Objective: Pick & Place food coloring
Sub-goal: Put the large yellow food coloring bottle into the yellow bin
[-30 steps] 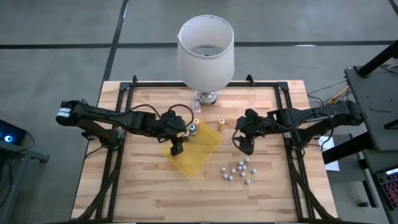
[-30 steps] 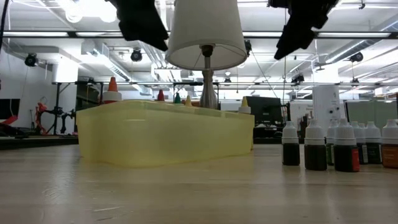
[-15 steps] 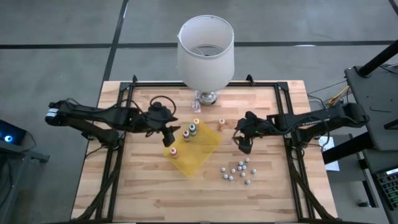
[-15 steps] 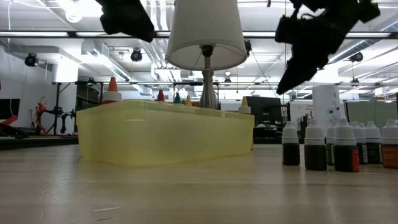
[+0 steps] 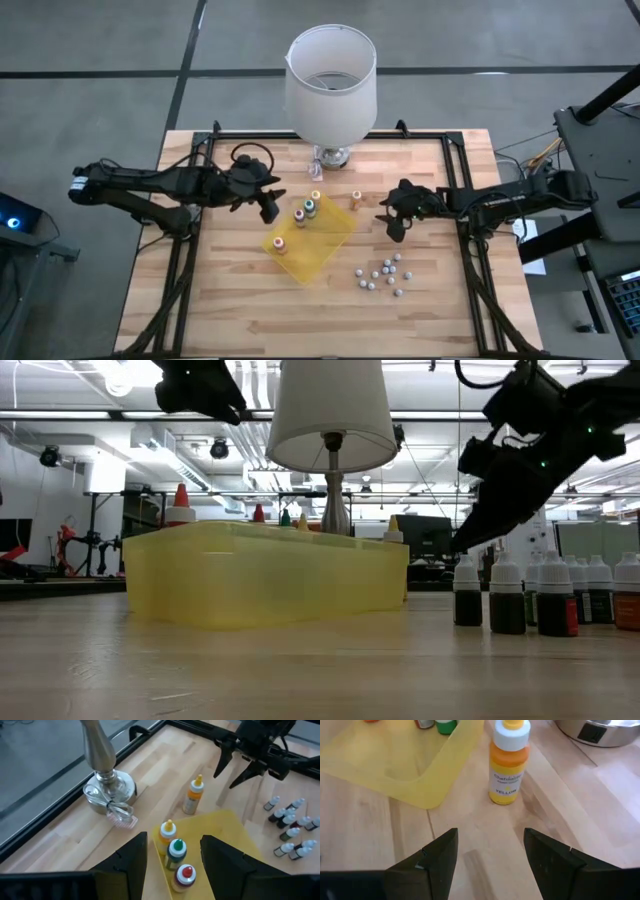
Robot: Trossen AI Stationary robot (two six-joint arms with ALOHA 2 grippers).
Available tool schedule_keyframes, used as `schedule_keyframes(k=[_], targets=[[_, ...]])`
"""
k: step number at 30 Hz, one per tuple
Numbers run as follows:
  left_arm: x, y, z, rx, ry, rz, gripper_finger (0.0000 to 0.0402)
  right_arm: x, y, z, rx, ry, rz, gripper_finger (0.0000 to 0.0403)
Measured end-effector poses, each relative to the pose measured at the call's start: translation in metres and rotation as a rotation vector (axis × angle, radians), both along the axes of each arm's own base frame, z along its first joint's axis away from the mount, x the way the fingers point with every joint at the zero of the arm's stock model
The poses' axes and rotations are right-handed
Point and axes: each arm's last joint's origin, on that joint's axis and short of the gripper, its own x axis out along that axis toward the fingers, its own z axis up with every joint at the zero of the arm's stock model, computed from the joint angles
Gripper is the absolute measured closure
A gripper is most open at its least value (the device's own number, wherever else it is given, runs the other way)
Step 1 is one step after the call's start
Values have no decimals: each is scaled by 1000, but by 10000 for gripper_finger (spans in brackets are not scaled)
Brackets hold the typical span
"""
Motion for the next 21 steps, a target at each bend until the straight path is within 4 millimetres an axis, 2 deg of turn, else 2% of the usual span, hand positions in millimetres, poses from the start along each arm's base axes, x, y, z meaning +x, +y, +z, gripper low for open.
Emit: schedule_keyframes(k=[13,21], targets=[[0,5,-3,-41,-16,59,245,-9,-18,-12,-38,-69,17,183],[0,6,-3,-13,-19,96,245,-16,-19,-21,-86,-117,39,183]])
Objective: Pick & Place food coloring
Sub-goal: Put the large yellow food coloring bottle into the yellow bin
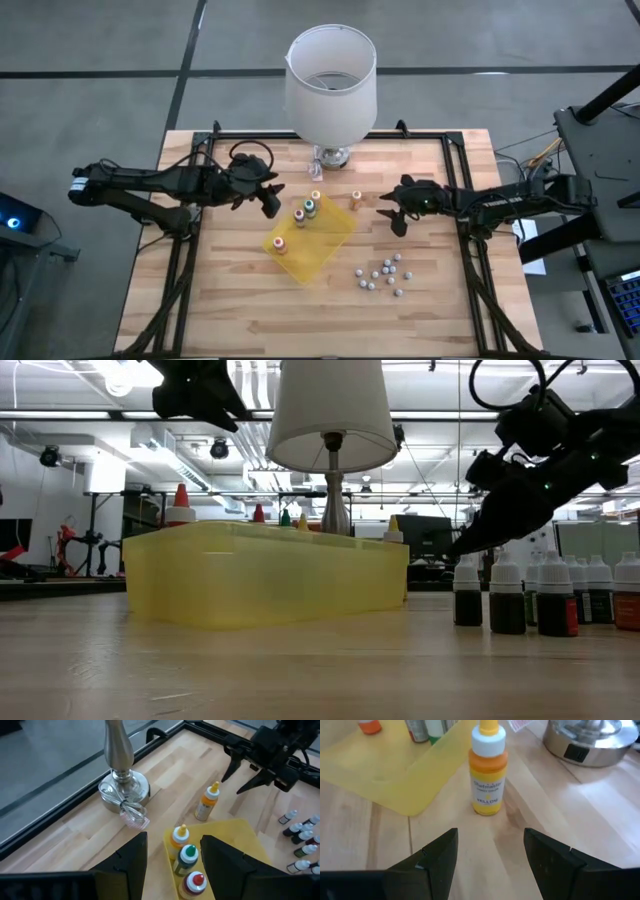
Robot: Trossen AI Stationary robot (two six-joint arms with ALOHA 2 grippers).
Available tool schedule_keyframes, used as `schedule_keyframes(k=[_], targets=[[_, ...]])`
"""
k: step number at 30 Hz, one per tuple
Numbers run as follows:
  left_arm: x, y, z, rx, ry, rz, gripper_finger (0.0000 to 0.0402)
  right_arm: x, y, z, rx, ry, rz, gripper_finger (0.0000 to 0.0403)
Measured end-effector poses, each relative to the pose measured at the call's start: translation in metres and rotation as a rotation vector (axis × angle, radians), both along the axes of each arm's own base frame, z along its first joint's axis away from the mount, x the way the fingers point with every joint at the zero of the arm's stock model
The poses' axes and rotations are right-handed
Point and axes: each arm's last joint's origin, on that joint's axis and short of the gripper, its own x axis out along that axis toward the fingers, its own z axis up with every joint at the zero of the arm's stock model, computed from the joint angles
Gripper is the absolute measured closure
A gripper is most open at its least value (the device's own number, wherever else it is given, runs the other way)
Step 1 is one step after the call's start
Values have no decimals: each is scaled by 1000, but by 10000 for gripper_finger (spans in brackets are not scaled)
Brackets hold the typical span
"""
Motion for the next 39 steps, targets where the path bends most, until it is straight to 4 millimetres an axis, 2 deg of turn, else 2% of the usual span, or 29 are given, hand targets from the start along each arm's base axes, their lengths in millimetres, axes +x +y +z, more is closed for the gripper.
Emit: schedule_keyframes(k=[8,16,23,28,39], targets=[[0,0,0,0,-1,-1,245,-6,-2,-6,-45,5,11,183],[0,0,1,-6,-11,15,245,0,-8,2,-48,-22,-16,183],[0,1,1,-3,-15,28,245,19,-11,-12,-31,72,46,183],[0,1,1,-6,-16,30,245,35,-15,-16,-49,10,51,183],[0,1,1,-6,-15,30,245,59,-20,-31,-35,37,107,183]])
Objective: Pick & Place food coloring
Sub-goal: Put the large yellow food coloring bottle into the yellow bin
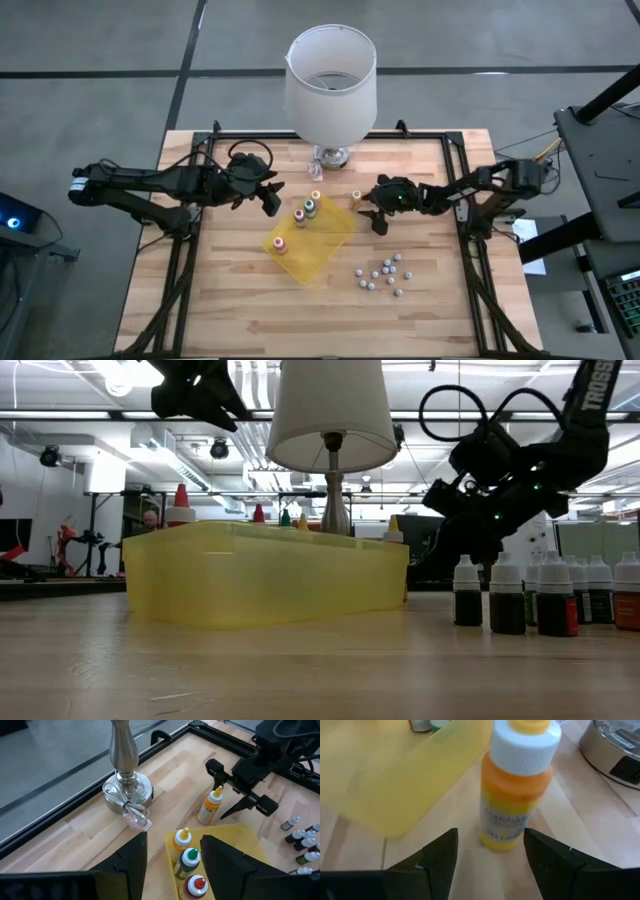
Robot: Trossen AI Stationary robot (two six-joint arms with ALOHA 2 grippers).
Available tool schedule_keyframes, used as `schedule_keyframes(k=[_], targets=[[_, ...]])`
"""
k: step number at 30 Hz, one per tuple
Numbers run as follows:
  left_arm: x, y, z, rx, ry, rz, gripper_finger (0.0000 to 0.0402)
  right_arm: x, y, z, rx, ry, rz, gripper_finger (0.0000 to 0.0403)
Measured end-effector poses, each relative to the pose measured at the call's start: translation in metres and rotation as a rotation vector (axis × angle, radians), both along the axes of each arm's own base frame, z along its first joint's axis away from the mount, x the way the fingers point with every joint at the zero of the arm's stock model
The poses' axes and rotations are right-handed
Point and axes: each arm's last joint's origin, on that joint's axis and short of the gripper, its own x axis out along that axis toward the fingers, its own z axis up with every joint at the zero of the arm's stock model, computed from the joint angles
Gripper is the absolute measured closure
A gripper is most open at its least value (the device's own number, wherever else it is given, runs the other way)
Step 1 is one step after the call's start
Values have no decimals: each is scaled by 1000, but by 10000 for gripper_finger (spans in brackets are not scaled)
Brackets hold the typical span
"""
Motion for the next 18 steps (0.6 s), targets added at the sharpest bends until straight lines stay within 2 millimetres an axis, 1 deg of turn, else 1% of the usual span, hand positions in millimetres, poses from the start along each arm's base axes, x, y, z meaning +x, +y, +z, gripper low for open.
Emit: schedule_keyframes(k=[9,18], targets=[[0,0,0,-7,-4,5,245,9,-4,-7,6,13,-7,183],[0,0,0,-13,-8,9,245,12,-10,-4,5,-32,-45,183]])
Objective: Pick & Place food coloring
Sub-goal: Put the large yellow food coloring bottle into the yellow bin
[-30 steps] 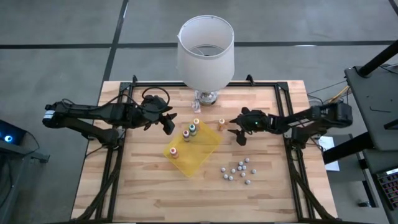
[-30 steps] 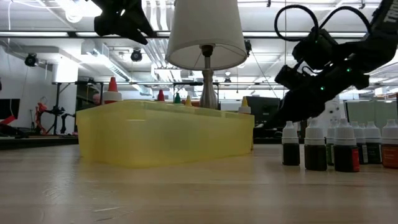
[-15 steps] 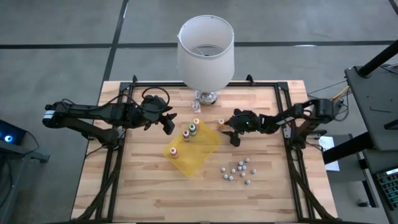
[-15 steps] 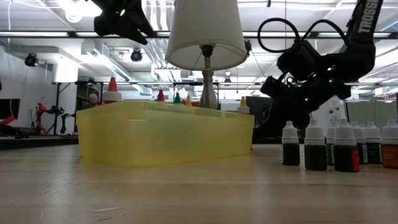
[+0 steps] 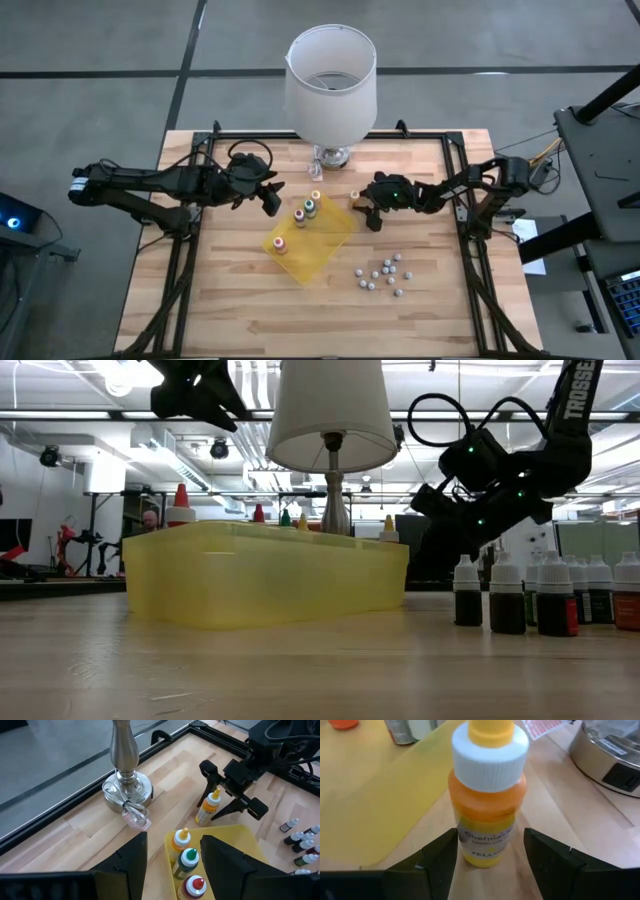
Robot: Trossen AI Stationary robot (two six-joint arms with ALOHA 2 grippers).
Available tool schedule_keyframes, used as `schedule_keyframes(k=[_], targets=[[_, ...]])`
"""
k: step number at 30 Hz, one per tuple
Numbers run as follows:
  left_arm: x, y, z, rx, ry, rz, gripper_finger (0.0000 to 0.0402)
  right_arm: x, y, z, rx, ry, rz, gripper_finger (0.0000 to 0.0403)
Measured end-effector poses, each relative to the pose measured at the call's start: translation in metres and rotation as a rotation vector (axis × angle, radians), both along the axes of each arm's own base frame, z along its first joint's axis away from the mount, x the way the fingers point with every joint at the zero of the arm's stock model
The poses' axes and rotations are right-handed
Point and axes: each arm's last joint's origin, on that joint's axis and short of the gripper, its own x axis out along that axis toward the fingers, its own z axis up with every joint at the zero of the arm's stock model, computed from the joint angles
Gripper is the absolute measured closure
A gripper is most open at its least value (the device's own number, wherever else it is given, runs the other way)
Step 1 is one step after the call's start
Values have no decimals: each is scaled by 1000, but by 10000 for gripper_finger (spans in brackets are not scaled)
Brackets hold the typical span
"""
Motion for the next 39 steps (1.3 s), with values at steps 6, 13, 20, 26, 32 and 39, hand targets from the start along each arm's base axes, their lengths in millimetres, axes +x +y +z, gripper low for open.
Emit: schedule_keyframes(k=[6,13,20,26,32,39], targets=[[0,0,0,3,-1,8,245,2,-1,2,-2,-9,-1,184],[0,0,0,7,-2,15,245,7,-3,6,-13,-27,6,183],[0,1,0,5,-3,17,245,7,-2,5,-5,-19,15,184],[0,1,0,6,-3,18,245,5,-1,4,10,-14,29,206],[0,1,0,6,-3,18,245,5,-1,4,12,-15,34,252],[0,1,0,6,-3,18,245,5,-1,4,14,-17,36,278]])
